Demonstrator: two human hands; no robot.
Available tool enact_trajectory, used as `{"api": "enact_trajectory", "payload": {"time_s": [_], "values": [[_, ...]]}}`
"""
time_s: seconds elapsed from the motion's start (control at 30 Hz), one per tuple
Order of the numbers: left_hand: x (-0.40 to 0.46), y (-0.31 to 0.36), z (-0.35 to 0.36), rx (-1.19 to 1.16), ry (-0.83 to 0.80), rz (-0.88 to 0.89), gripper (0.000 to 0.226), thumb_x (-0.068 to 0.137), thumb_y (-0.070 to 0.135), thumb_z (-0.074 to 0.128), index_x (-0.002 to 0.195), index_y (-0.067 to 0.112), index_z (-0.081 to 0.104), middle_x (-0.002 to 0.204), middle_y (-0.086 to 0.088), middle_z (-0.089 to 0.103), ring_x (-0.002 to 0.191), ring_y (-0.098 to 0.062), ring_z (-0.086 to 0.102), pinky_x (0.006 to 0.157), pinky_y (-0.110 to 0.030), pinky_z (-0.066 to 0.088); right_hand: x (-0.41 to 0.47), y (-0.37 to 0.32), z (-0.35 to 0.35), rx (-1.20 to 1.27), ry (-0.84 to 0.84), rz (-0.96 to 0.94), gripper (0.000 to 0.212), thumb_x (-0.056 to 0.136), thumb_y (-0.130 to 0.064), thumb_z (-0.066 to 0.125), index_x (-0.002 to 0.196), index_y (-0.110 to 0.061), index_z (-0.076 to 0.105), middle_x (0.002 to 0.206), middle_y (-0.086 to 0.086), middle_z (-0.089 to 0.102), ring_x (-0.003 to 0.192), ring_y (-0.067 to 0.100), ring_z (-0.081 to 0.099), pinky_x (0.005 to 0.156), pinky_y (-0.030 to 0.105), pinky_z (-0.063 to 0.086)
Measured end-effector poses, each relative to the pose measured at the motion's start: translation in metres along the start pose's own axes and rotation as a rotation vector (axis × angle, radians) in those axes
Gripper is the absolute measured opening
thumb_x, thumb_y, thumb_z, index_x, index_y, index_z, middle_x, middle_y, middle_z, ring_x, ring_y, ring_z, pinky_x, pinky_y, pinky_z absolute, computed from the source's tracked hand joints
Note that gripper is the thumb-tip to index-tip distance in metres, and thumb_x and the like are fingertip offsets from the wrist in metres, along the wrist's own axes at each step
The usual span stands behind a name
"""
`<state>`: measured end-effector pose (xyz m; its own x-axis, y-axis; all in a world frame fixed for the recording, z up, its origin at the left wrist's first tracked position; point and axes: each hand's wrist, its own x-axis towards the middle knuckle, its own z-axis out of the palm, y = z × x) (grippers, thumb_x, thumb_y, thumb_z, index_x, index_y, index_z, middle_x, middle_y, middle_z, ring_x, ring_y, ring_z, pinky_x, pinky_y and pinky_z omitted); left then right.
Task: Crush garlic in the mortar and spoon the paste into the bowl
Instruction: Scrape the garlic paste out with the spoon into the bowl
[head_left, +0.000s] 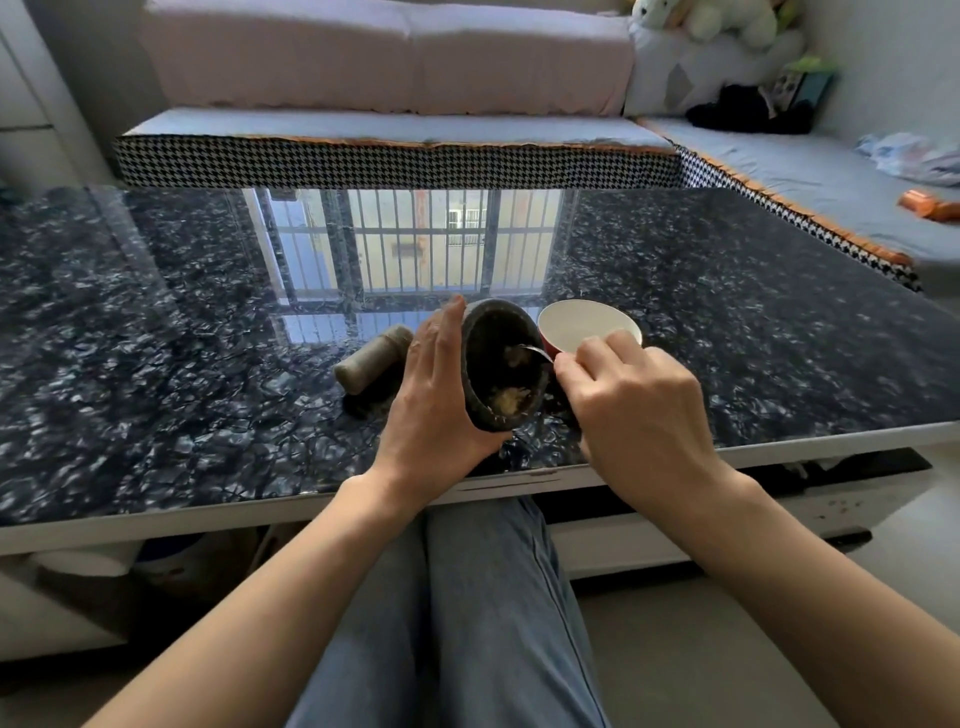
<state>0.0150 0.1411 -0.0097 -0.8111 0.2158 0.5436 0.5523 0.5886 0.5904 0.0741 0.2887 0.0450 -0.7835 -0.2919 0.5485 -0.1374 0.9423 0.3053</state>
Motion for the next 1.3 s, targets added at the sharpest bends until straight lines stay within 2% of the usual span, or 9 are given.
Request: {"api": "enact_trajectory", "payload": {"time_s": [0.17, 0.3, 0.47, 0.6, 0.87, 0.97, 1.07, 1.2, 1.3], "values": [[0.002, 0.007, 0.002, 0.001, 0.019, 0.0, 0.106, 0.061, 0.031, 0.083, 0.143, 0.009, 0.019, 0.141, -0.013, 0.036, 0.133, -0.027, 0.028, 0.108, -0.039, 0.026, -0.011, -0.011, 0.002, 0.037, 0.028, -0.039, 0.038, 0.07, 0.007, 0.025, 0.061, -0.007, 0.058, 0.057, 0.007, 0.052, 0.054, 0.024, 0.049, 0.046, 0.026, 0.02], [0.003, 0.009, 0.005, 0.027, 0.026, 0.008, 0.106, 0.061, 0.031, 0.082, 0.142, 0.006, 0.019, 0.141, -0.016, 0.037, 0.132, -0.031, 0.03, 0.108, -0.044, 0.027, -0.02, -0.01, 0.001, 0.301, -0.155, 0.091, 0.015, 0.063, 0.002, 0.061, 0.074, -0.008, 0.066, 0.066, 0.005, 0.054, 0.063, 0.025, 0.054, 0.043, 0.024, 0.032], [0.004, 0.008, 0.006, 0.074, -0.006, 0.046, 0.106, 0.062, 0.029, 0.083, 0.143, 0.006, 0.018, 0.144, -0.015, 0.034, 0.136, -0.032, 0.025, 0.109, -0.04, 0.019, -0.012, -0.003, -0.002, 0.898, -0.309, 0.443, 0.011, 0.085, -0.022, 0.061, 0.093, -0.022, 0.069, 0.086, -0.004, 0.067, 0.084, 0.017, 0.061, 0.074, 0.036, 0.049], [0.005, 0.006, 0.006, 0.085, -0.024, 0.058, 0.107, 0.062, 0.028, 0.083, 0.144, 0.008, 0.016, 0.146, -0.013, 0.032, 0.138, -0.026, 0.021, 0.109, -0.033, 0.014, -0.003, 0.009, -0.005, 1.411, -0.381, 0.704, 0.008, 0.083, -0.011, 0.064, 0.087, -0.007, 0.07, 0.067, 0.002, 0.062, 0.051, 0.001, 0.052, 0.045, 0.014, 0.038], [0.014, 0.009, 0.006, -0.001, -0.005, 0.021, 0.11, 0.061, 0.032, 0.083, 0.143, 0.02, 0.011, 0.145, -0.01, 0.033, 0.136, -0.022, 0.023, 0.107, -0.027, 0.015, 0.001, 0.025, 0.012, 1.769, -0.526, 1.047, 0.019, 0.085, 0.003, 0.051, 0.087, -0.003, 0.068, 0.065, 0.01, 0.063, 0.048, 0.01, 0.047, 0.033, 0.016, 0.031], [0.022, 0.005, 0.007, -0.023, 0.009, -0.017, 0.116, 0.057, 0.028, 0.086, 0.145, 0.016, 0.011, 0.144, -0.01, 0.035, 0.132, -0.023, 0.028, 0.1, -0.019, 0.016, 0.001, 0.044, 0.013, 1.71, -0.443, 1.064, 0.018, 0.085, 0.001, 0.052, 0.09, -0.003, 0.069, 0.067, 0.008, 0.064, 0.048, 0.009, 0.048, 0.034, 0.016, 0.031], [0.028, -0.001, 0.008, -0.041, 0.018, -0.038, 0.121, 0.054, 0.029, 0.087, 0.145, 0.016, 0.009, 0.14, -0.011, 0.039, 0.13, -0.023, 0.032, 0.098, -0.02, 0.02, 0.001, 0.068, 0.016, 1.444, -0.242, 1.015, 0.011, 0.082, -0.007, 0.063, 0.09, -0.004, 0.069, 0.067, 0.004, 0.066, 0.051, 0.004, 0.052, 0.042, 0.015, 0.035], [0.028, -0.001, 0.011, -0.044, 0.026, -0.037, 0.12, 0.055, 0.034, 0.086, 0.145, 0.019, 0.009, 0.139, -0.011, 0.04, 0.129, -0.022, 0.032, 0.098, -0.026, 0.024, 0.001, 0.088, 0.034, 0.643, -0.156, 0.648, 0.012, 0.085, -0.019, 0.063, 0.095, -0.015, 0.069, 0.084, -0.001, 0.068, 0.078, 0.014, 0.061, 0.065, 0.027, 0.047], [0.026, 0.0, 0.012, -0.029, 0.014, -0.024, 0.118, 0.056, 0.032, 0.086, 0.145, 0.017, 0.01, 0.142, -0.012, 0.035, 0.13, -0.022, 0.029, 0.098, -0.025, 0.022, 0.003, 0.084, 0.045, 0.129, -0.139, 0.245, 0.021, 0.069, 0.004, 0.064, 0.085, -0.008, 0.07, 0.076, 0.008, 0.063, 0.075, 0.029, 0.056, 0.057, 0.032, 0.045]]}}
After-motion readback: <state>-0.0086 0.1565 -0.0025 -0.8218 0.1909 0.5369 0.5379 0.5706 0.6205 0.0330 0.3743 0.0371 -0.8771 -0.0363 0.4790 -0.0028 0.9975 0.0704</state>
